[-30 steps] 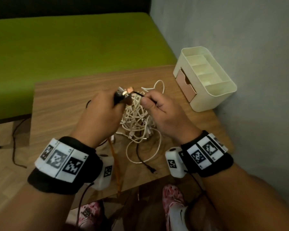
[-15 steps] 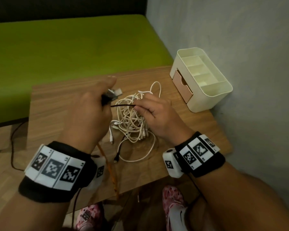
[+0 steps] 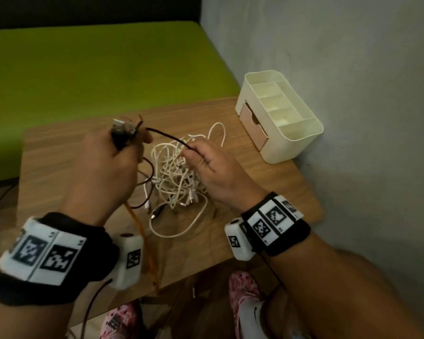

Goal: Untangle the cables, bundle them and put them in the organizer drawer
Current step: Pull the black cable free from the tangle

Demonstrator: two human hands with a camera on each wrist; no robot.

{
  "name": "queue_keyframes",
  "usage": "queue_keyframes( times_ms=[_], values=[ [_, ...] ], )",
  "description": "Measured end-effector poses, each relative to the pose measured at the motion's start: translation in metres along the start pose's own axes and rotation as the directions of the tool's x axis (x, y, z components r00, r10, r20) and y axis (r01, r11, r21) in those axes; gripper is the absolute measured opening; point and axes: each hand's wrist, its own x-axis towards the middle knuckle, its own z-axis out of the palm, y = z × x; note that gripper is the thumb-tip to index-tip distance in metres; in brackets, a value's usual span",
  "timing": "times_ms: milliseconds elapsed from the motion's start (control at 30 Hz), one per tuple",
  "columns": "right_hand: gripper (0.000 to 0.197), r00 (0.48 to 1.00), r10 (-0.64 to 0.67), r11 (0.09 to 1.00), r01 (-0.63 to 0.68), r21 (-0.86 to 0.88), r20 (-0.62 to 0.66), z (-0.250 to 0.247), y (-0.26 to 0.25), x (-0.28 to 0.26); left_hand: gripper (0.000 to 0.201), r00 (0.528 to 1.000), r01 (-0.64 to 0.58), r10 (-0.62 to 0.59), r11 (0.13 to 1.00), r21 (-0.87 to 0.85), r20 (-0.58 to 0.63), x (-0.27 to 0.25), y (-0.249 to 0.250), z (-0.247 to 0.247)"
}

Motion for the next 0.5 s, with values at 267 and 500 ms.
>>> queue_keyframes(
  times_ms=[267,500],
  values=[
    [0.022,0.988,-0.131,0.991,0.131,-0.008,-0.079,0.003,0.003,0.002,0.032,0.995,-0.088,0.074,0.971,0.224,0.070,-0.007,0.001,0.002],
    [0.020,0.998,-0.028,0.998,0.025,0.058,0.057,-0.001,-0.007,0.000,0.024,0.994,-0.107,0.102,0.984,0.141,0.045,-0.007,0.007,0.002]
  ],
)
